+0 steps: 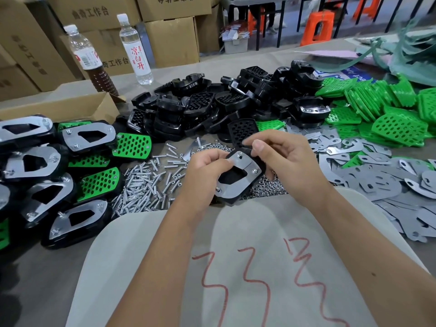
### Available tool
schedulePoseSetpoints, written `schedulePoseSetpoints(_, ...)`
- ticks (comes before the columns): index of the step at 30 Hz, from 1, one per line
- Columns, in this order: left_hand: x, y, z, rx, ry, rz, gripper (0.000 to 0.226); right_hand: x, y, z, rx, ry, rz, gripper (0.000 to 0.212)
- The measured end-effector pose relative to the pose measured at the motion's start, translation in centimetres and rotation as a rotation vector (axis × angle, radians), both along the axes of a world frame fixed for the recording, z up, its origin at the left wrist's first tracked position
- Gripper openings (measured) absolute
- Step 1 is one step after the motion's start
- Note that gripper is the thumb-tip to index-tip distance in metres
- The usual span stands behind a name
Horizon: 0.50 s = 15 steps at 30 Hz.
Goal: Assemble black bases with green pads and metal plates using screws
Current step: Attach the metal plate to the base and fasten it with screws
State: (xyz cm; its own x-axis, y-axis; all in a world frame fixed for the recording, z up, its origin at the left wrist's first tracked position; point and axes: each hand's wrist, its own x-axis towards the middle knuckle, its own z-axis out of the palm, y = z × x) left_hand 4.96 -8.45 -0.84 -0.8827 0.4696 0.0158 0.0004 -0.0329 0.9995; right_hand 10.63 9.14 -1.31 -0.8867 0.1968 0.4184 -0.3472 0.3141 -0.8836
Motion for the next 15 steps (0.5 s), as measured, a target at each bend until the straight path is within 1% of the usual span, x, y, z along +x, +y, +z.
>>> schedulePoseSetpoints(2, -0.06, 0.01, -0.09, -0.001, -0.004, 0.005, 0.014, -0.06, -0.17, 0.06, 0.028, -0.009, 0.011, 0.024)
schedulePoseSetpoints(3, -0.12, 0.0, -0.14, 0.004, -0.007, 0.01, 0.013, -0.11, -0.16, 0.06, 0.01, -0.016, 0.013, 0.026)
schedulePoseSetpoints(6, -0.26, -0.03, -0.26, 0.042, -0.022, 0.01, 0.015, -0.17, -0.04, 0.16, -0.119, -0.031, -0.002, 0.037)
schedulePoseSetpoints(10, -0.5, -0.1, -0.57, 0.019, -0.028, 0.028, 0.021, -0.05, -0.51, 0.31, -0.028, -0.041, 0.022, 0.028)
schedulePoseSetpoints(13, -0.52, -0.03, -0.67, 0.022, -0.019, 0.019, 0.019, -0.1, -0.42, 0.37, -0.111, -0.025, 0.02, 0.035)
schedulePoseSetpoints(15, -0.49, 0.01, -0.63, 0.025, -0.029, 0.012, 0.016, -0.07, -0.32, 0.34, -0.125, -0.032, 0.024, 0.032)
